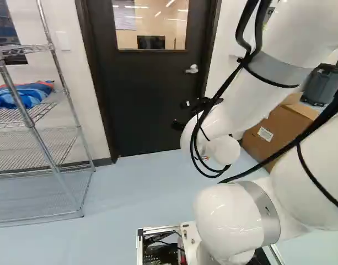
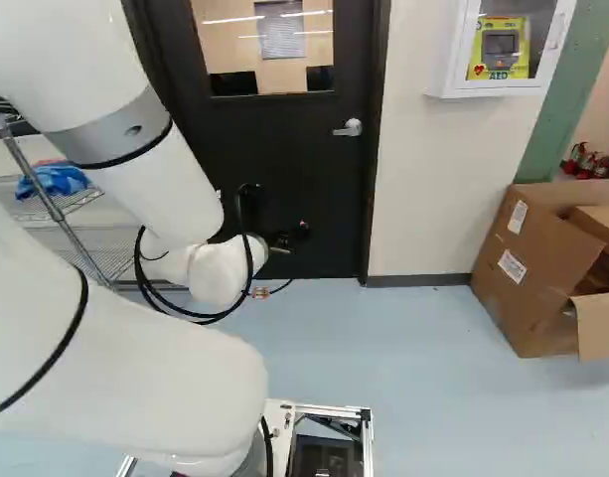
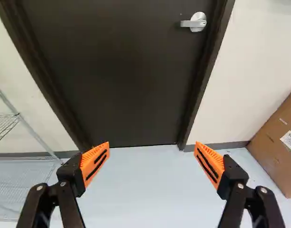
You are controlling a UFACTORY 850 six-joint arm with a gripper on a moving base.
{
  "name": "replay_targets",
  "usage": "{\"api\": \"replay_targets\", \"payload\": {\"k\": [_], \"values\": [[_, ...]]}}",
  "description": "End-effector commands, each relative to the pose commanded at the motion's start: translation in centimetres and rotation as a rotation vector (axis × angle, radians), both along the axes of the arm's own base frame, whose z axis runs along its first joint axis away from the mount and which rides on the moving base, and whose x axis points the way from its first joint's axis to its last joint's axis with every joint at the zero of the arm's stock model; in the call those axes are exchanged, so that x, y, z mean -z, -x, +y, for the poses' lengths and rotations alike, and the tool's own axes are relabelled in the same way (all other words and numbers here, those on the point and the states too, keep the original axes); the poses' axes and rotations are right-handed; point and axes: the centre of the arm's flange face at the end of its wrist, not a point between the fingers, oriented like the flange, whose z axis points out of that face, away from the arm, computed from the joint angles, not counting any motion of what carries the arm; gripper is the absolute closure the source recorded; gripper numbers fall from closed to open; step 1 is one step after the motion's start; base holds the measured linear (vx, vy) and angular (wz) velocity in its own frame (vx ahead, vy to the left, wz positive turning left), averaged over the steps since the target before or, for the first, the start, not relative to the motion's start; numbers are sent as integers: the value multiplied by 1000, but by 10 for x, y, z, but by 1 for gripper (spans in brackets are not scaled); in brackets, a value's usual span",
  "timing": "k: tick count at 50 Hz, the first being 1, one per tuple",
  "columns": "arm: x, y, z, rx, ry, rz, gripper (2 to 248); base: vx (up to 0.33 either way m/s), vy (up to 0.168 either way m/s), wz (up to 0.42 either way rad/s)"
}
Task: Open the door and move inside
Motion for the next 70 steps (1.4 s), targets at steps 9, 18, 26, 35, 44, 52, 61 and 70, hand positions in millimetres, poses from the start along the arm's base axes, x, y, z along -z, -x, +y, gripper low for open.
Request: {"api": "replay_targets", "payload": {"k": [9,18,26,35,44,52,61,70], "values": [[0,0,0,0,0,0,3,145,34,-153],[0,0,0,0,0,0,3,137,61,-28],[0,0,0,0,0,0,3,151,67,-21],[0,0,0,0,0,0,3,171,71,-57],[0,0,0,0,0,0,3,184,50,-197],[0,0,0,0,0,0,3,179,44,-225],[0,0,0,0,0,0,3,182,45,-227],[0,0,0,0,0,0,3,181,44,-229]]}}
